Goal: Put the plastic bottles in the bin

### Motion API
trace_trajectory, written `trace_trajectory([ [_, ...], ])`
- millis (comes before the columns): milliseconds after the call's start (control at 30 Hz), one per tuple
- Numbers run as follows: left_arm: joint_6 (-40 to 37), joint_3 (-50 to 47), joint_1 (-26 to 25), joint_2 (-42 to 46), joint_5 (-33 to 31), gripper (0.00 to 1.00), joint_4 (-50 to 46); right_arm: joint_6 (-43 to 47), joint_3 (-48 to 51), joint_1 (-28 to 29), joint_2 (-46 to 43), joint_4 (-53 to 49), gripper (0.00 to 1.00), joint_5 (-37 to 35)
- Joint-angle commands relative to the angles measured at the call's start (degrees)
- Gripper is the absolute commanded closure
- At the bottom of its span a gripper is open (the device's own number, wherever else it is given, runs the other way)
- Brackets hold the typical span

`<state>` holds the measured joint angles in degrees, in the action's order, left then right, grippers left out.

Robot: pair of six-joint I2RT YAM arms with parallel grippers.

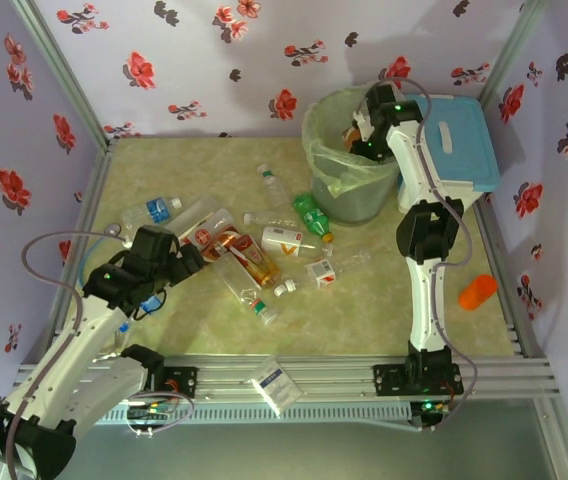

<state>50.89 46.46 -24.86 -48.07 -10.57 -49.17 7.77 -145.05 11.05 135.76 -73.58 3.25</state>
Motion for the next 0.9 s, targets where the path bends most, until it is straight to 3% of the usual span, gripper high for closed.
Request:
trace_trajectory([
  [0,1.9,-1.4,-0.52,0.19,-1.65,0.0,-0.96,0.85,0.08,-0.31,0.2,-0.72,0.38,0.8],
  [200,2.22,-2.17,-0.76,-0.41,-0.95,0.0,0.09,1.28,-0.08,-0.3,-1.0,-0.8,0.27,-0.03],
  [500,0.74,-0.57,-0.76,-1.69,-3.87,0.0,-2.29,0.7,-0.16,-0.24,-8.54,0.05,0.24,0.5],
  [633,5.24,-2.13,-0.01,-1.21,-6.54,0.0,-1.34,-0.37,1.43,0.08,-14.25,1.77,0.23,6.17],
  [767,12.17,-5.33,2.5,0.95,-6.7,0.0,2.38,-1.81,3.63,0.49,-20.65,4.47,0.23,6.86],
  [867,10.62,-6.35,3.59,2.96,-6.04,0.0,5.21,-3.35,5.9,0.78,-25.04,6.04,0.23,8.89],
])
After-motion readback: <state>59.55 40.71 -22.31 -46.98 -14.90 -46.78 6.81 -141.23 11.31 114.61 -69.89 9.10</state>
